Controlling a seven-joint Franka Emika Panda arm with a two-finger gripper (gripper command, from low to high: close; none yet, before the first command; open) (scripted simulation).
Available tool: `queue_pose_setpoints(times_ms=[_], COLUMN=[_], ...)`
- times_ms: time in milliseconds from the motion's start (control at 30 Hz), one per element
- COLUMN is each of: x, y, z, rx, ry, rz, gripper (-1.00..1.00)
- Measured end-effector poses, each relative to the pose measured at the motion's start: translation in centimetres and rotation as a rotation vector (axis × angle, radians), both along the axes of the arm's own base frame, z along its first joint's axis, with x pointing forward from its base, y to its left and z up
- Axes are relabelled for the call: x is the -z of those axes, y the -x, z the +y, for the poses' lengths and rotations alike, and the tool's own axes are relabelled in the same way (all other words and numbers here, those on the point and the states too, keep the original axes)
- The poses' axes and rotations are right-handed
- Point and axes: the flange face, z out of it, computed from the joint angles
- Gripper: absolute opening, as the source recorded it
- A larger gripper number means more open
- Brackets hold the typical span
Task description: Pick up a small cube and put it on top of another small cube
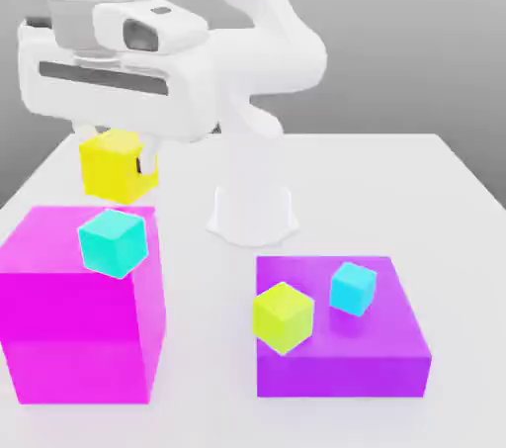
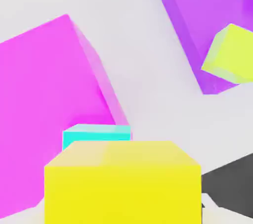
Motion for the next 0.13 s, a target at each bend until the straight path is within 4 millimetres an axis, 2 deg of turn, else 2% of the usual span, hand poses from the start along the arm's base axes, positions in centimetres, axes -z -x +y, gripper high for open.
queue_pose_setpoints(times_ms=[33, 133], x=[0.89, 0.89], y=[0.11, 0.11], z=[-0.13, -0.13], rx=[0.001, 0.001], ry=[-0.001, -0.001], rz=[0.000, 0.000], gripper=[1.00, 1.00])
